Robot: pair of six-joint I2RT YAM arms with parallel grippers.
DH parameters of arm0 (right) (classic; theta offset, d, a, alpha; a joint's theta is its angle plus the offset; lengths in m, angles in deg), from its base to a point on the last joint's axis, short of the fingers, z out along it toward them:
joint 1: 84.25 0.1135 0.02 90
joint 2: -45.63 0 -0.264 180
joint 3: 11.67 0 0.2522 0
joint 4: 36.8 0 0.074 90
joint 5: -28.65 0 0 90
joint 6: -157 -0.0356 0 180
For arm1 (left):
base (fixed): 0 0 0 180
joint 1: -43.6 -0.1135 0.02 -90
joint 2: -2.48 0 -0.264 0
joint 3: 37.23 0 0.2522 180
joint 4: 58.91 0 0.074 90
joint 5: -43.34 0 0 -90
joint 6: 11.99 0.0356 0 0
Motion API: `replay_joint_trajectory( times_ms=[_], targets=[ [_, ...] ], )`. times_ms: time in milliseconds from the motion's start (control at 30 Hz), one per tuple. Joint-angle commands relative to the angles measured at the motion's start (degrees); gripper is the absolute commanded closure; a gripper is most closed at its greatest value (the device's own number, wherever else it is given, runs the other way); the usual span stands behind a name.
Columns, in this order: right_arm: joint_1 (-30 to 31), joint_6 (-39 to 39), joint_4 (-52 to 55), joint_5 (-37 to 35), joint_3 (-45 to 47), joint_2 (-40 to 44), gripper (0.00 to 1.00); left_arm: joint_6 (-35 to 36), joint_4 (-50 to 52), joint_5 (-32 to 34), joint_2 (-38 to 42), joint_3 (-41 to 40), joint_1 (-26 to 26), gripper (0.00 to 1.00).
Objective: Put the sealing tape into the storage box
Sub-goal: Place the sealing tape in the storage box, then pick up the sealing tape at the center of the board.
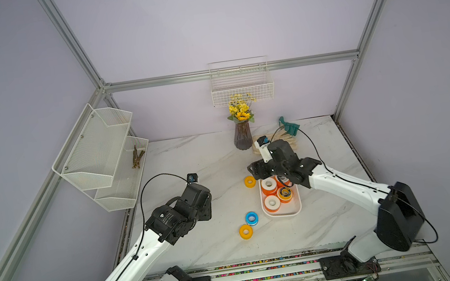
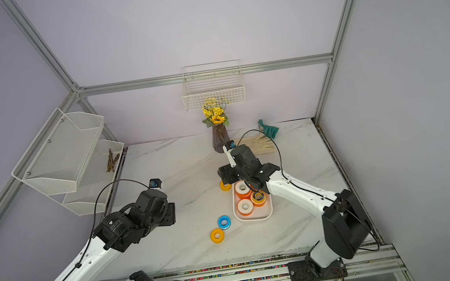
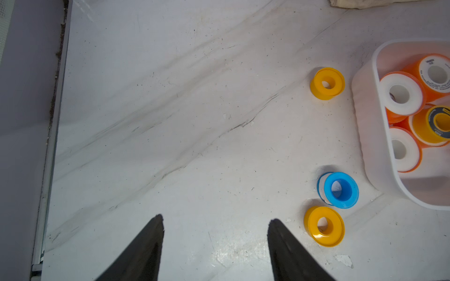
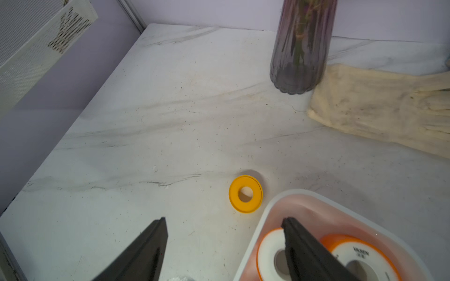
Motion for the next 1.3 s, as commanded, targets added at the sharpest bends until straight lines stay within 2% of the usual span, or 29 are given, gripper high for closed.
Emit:
replay_joint_trajectory(
  times_ms=[0,67,267,633,1267],
  targets=[
    [0.7,4.9,15.6,2.6,-11.8,-10.5,0.21,1.2,-1.4,-0.6,1.4,-1.3,-0.5,0.33],
    [0.9,5.5,21.9,2.3,-20.6,-17.4,0.21,2.5,-2.8,-0.6,1.7,-2.3,-0.5,0.33],
    [1.3,8.6,32.1,0.2,-37.1,-32.1,0.21,4.0,-5.4,-1.3,1.8,-4.3,-0.7,0.32],
    [1.1,12.9,44.4,-6.1,-55.1,-47.4,0.2,4.7,-6.0,-3.4,1.5,-4.6,-1.9,0.32],
    [1.1,19.4,47.6,-8.1,-53.8,-50.2,0.23,5.3,-6.6,-4.9,0.7,-4.7,-3.6,0.31]
  ],
)
